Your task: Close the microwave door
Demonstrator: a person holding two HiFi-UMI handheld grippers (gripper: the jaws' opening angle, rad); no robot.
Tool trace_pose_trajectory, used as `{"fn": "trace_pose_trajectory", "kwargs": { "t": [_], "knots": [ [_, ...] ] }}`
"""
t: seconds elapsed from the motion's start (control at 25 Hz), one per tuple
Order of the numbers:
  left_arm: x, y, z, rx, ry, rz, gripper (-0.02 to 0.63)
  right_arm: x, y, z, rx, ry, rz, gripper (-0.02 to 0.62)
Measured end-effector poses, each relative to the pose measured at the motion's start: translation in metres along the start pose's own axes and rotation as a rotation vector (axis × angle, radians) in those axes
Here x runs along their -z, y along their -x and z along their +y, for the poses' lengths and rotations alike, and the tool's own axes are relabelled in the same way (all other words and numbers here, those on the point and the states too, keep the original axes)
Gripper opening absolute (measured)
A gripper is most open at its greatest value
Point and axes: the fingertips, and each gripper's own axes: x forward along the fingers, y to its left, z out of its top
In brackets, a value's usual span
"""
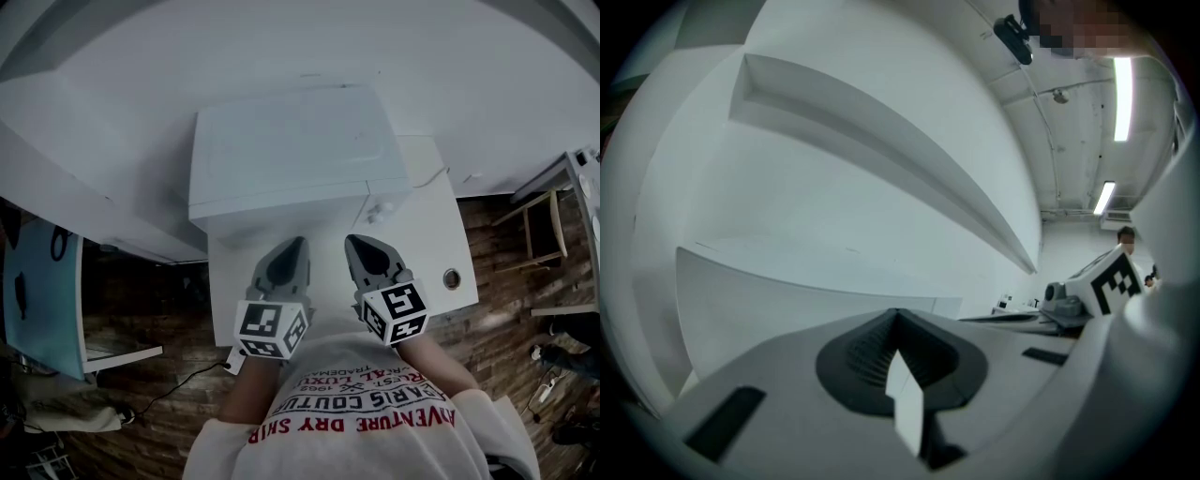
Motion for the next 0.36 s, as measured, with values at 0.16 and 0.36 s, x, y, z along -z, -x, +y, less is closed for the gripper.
{"fn": "trace_pose_trajectory", "kwargs": {
  "t": [0.16,0.36],
  "knots": [
    [0.0023,0.0002,-0.0014,0.001,0.001,0.008,-0.003,0.0032,0.0013,-0.0006,0.000,-0.005,0.008,0.006],
    [-0.0018,0.0019,-0.0003,0.003,0.015,-0.006,-0.003,0.0039,0.0000,-0.0002,-0.002,-0.008,0.012,0.006]
  ]
}}
